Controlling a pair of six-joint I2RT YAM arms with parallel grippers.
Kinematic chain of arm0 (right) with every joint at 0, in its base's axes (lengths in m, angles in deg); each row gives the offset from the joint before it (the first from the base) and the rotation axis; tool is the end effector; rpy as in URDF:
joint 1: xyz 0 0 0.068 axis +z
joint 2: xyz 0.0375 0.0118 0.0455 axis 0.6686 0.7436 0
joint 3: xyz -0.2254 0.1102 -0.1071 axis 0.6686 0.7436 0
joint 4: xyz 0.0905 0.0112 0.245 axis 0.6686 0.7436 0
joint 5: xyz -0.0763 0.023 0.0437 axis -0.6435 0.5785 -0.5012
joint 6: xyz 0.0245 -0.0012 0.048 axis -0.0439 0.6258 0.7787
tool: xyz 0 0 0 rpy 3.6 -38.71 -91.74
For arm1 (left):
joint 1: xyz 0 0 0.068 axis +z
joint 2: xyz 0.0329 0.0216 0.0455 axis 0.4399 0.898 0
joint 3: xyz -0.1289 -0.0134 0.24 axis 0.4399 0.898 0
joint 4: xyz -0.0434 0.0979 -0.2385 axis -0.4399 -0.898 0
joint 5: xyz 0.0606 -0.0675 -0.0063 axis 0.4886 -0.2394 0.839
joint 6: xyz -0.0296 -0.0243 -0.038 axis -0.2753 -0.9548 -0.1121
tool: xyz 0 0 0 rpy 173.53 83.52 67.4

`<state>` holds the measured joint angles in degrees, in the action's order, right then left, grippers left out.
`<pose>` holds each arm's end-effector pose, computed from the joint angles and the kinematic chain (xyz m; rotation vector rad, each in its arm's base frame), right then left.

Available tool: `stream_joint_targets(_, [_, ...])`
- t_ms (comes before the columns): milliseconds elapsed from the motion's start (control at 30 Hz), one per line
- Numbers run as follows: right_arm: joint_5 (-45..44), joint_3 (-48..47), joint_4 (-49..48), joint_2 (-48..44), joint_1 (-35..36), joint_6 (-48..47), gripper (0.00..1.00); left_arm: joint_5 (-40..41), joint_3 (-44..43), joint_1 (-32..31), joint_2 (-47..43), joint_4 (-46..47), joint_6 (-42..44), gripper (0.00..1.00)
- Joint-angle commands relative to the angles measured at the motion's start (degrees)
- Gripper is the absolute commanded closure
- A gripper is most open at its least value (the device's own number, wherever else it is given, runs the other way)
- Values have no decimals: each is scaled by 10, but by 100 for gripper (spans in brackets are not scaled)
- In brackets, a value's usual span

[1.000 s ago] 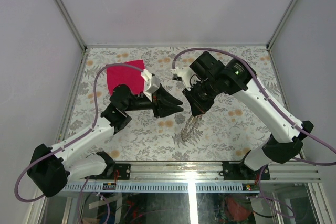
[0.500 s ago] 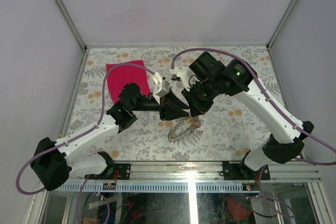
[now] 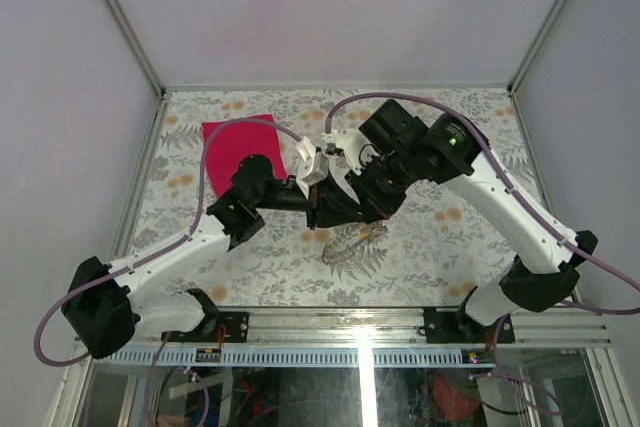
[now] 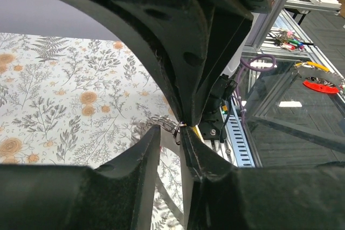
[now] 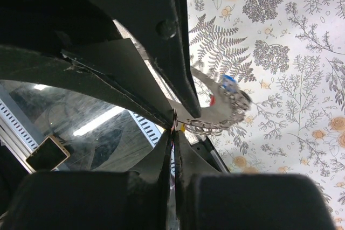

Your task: Put the keys on the keyring

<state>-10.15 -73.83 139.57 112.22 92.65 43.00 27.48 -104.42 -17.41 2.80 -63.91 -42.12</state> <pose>0.1627 0.2139 0.4406 -1.2104 2.3913 0.6710 0.1757 -0.2048 0.3342 1.1824 1.2046 -1.3583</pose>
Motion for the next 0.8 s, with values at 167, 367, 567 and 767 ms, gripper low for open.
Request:
stream_joint_targets(167, [5, -3, -21, -11, 8, 0, 100, -36, -29, -10, 7, -5, 21, 96])
stream_joint_targets(367, [-7, 4, -36, -22, 9, 0, 100, -36, -31, -10, 3, -3, 10, 100])
stream_joint_targets(567, [-30, 25, -87, -56, 9, 11, 88, 45, -14, -9, -14, 19, -23, 100])
stream_joint_targets(767, [-54, 40, -142, -93, 9, 37, 66, 92, 14, -3, -31, 80, -69, 100])
